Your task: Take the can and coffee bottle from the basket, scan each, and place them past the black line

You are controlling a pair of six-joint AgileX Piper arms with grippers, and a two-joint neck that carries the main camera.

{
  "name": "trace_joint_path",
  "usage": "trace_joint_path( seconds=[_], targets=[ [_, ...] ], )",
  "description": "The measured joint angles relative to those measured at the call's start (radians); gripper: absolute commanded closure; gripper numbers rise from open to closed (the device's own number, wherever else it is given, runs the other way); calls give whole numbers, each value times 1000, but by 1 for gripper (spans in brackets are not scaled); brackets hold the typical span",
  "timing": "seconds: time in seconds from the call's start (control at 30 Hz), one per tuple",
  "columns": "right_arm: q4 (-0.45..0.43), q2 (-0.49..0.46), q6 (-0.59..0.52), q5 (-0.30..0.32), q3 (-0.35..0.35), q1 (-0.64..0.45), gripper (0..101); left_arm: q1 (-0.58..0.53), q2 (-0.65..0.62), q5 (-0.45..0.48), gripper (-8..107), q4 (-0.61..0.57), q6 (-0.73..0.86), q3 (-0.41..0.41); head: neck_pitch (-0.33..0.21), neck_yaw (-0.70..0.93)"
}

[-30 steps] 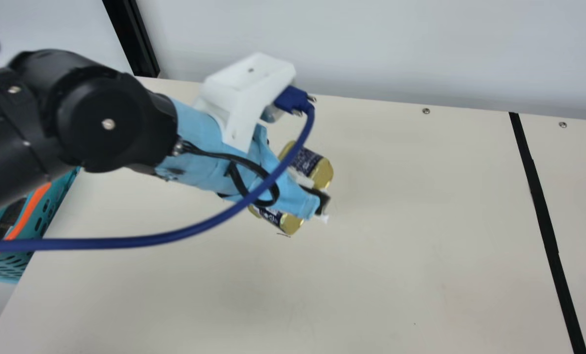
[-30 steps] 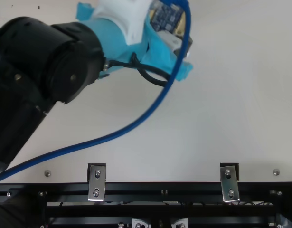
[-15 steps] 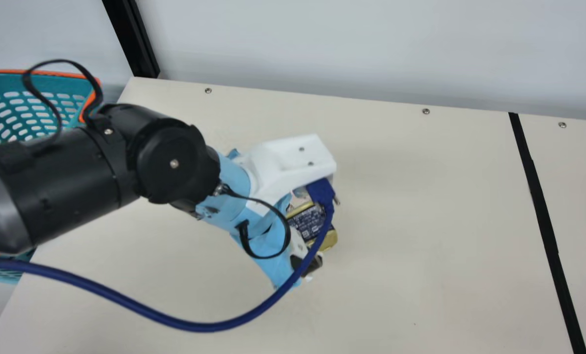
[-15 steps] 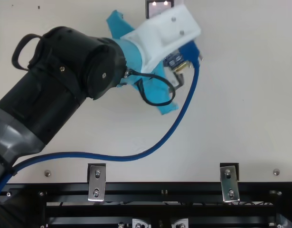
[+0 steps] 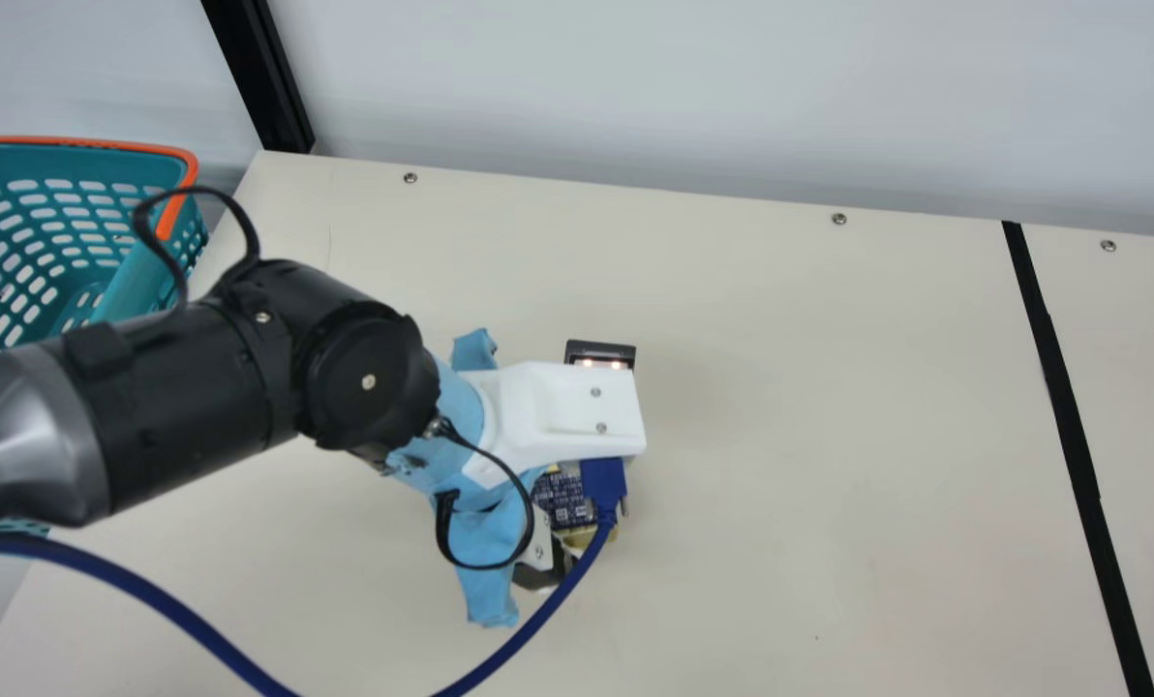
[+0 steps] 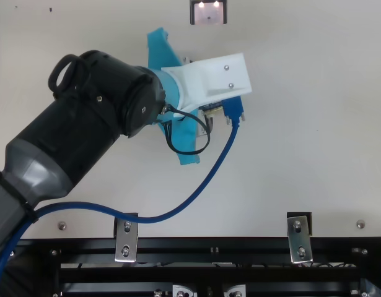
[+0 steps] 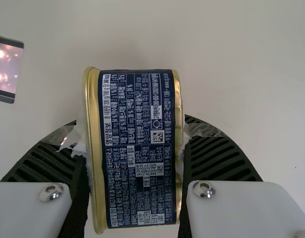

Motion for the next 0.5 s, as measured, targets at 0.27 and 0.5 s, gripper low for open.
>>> trace_joint_path(
  seconds=[0.27,0.5],
  targets=[
    [0,0,0,0,0,0,0,0,7,-40,9,-32,16,26,0,0],
    [0,0,0,0,0,0,0,-11,-34,-82,9,-108,36,36,0,0]
  ],
)
